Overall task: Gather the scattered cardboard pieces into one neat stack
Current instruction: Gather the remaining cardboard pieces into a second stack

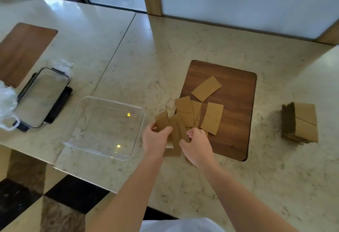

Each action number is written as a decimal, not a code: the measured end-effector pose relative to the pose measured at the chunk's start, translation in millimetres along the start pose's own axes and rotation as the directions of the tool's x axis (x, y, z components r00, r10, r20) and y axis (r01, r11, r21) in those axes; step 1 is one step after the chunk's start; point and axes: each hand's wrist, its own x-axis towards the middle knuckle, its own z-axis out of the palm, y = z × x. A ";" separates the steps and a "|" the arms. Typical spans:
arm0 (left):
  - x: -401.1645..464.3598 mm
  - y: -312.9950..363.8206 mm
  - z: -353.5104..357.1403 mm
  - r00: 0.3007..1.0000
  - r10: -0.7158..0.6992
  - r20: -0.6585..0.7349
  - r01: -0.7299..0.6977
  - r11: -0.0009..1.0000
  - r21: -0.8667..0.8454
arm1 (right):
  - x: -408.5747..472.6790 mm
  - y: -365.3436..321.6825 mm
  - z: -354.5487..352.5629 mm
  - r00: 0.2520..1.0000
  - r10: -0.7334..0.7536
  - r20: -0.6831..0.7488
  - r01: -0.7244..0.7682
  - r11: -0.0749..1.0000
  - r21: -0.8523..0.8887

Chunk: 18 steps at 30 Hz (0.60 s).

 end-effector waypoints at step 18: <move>-28.7 -52.6 -57.5 0.731 -0.173 0.660 0.606 0.610 -0.511 | 14.1 -23.0 39.8 0.968 -0.187 -0.167 0.098 0.896 -0.432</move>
